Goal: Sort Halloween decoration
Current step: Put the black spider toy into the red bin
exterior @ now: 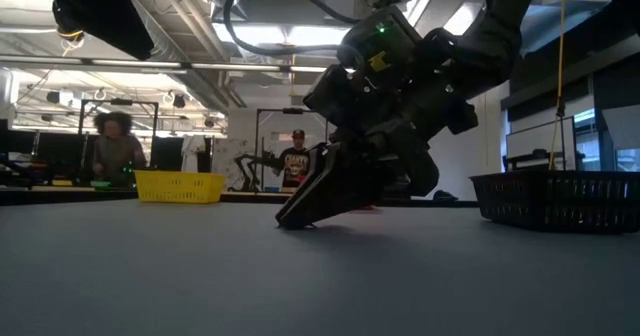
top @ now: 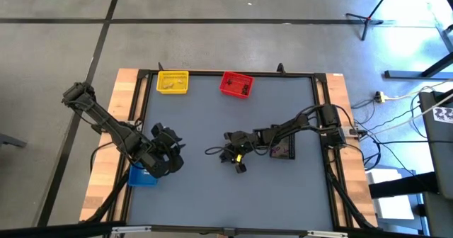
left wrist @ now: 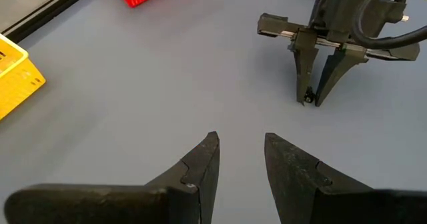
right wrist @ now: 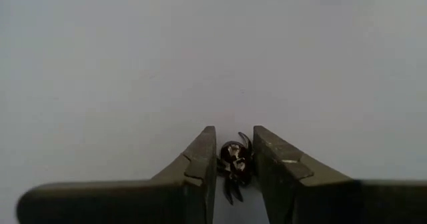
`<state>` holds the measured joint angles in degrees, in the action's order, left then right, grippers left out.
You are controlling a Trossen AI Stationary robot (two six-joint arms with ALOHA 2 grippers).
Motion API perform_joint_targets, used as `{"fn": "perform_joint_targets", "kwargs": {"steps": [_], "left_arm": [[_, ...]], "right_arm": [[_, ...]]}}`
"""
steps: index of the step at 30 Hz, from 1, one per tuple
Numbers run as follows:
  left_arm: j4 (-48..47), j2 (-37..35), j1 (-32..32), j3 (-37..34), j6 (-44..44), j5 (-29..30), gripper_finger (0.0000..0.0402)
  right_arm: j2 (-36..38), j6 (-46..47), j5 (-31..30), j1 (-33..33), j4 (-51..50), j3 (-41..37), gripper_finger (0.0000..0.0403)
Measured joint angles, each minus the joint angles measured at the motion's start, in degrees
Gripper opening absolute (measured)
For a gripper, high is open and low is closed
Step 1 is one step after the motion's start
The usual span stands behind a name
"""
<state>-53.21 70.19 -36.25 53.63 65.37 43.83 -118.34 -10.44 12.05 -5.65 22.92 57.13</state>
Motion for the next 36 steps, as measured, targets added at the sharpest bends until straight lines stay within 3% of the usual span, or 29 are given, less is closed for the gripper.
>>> {"fn": "perform_joint_targets", "kwargs": {"steps": [8, 19, 30, 36], "left_arm": [[0.04, 0.00, 0.01, 0.00, 0.04, -0.04, 0.0111], [0.13, 0.00, 0.02, 0.00, 0.04, -1.33, 0.0111], [0.15, 0.00, 0.00, 0.00, 0.06, -1.33, 0.0111], [0.15, 0.00, 0.00, 0.00, 0.04, -1.33, 0.0111]], "right_arm": [[0.55, 0.11, 0.18, 0.08, -2.66, 2.55, 0.0083], [0.59, -0.50, 0.07, 0.09, -20.50, 12.91, 0.0082], [0.74, -3.64, 0.04, 0.07, -28.44, 20.63, 0.0082], [0.74, -8.61, -8.07, 0.07, -39.28, 27.26, 0.0083]]}}
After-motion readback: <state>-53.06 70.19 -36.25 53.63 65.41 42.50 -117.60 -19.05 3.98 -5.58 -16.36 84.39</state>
